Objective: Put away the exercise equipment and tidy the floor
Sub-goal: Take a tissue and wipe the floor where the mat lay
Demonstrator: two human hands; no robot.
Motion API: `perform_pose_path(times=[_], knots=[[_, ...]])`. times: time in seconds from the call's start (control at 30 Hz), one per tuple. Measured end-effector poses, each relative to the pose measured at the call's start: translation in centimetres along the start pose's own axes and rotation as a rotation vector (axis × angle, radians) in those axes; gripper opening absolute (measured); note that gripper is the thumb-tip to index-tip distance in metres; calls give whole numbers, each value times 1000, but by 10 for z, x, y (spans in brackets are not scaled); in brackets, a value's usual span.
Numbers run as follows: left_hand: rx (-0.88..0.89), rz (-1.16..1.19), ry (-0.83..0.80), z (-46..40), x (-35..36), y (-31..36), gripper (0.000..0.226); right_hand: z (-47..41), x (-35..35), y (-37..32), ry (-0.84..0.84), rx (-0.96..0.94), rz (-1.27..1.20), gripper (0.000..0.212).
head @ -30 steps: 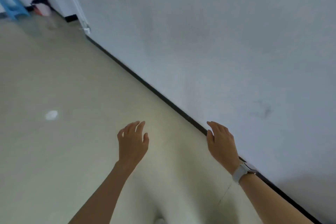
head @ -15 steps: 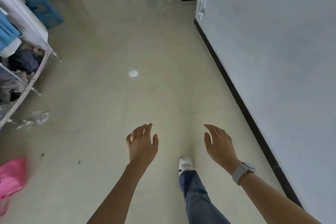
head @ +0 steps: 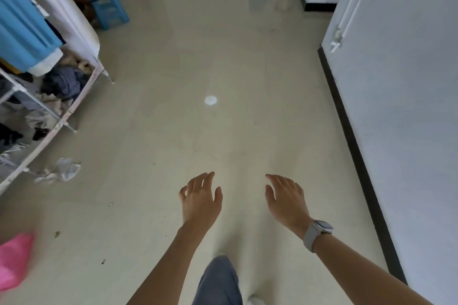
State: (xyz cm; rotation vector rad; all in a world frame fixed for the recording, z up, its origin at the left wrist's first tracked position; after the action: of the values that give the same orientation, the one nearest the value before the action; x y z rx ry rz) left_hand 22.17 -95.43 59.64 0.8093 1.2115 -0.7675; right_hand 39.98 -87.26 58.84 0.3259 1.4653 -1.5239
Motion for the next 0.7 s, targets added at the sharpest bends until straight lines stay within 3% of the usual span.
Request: perform_pose_path(times=[0.2, 0.5, 0.7], knots=[[-57, 21, -20, -183, -12, -23, 47, -188, -14, -36, 30, -21, 8, 40], [-8, 60, 84, -495, -113, -22, 47, -468, -71, -139, 111, -3, -21, 39], [48, 79, 33, -662, -118, 2, 47, -627, -99, -146, 129, 57, -56, 39]])
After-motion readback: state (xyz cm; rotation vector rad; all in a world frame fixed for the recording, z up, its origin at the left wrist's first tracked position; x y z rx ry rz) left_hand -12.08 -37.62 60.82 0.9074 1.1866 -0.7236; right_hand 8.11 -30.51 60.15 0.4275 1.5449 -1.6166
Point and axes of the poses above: each hand's wrist, its own z-axis away from the middle knuckle, its own x-axis out of the palm, y = z × x, the point moved 3 cm from there along -z, towards the middle knuckle, and after that the axes turned 13 degrees about -z, right-handed, at the moved point
